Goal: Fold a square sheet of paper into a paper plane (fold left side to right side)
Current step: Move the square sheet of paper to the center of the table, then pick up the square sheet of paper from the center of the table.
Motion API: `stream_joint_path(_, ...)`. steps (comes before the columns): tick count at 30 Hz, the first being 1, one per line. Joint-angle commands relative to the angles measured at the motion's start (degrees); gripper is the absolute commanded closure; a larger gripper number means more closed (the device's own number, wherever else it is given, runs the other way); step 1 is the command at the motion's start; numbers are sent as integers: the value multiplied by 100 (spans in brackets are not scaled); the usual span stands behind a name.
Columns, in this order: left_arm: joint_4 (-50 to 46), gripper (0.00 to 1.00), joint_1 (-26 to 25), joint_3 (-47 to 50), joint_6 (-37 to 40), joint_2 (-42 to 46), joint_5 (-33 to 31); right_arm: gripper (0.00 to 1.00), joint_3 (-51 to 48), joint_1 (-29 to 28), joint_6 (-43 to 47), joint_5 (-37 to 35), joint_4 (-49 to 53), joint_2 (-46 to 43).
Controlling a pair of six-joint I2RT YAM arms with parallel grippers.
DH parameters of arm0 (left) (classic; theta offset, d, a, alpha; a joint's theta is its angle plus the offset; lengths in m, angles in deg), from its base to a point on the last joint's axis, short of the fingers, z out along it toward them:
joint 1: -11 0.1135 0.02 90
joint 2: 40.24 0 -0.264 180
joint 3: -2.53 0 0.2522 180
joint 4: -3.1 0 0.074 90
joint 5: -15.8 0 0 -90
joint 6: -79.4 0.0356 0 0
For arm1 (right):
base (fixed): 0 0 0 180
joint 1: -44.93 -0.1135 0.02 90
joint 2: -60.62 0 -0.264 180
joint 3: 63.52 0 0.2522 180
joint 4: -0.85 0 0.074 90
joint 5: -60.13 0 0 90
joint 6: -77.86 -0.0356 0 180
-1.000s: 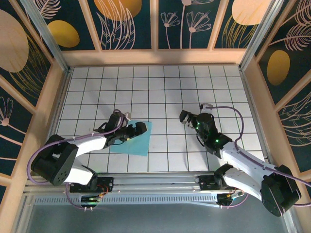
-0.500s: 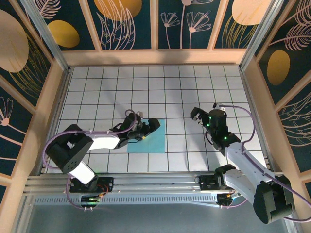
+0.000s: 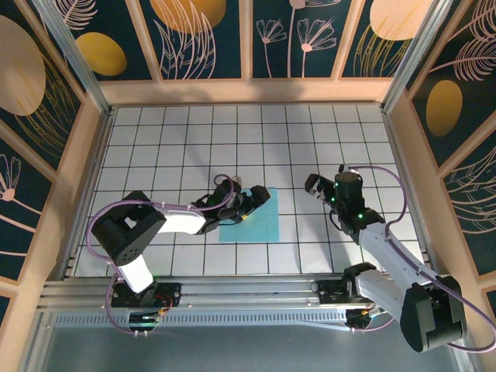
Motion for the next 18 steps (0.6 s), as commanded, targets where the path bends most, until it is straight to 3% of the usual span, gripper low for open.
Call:
stream_joint_path(1,-416,1,-35,-244,9,155,-97,2,246,60,194,102,137,94)
stream_joint_path(5,-853,1,5,-534,404,577,-143,3,404,71,372,94,308,178)
stream_joint_path(11,-1762,1,229,-569,1202,1518,-769,5,818,73,675,294,653,481)
stream_joint_path(18,-2036,3,785,371,1482,2506,-255,9,1446,-397,651,393,846,1411)
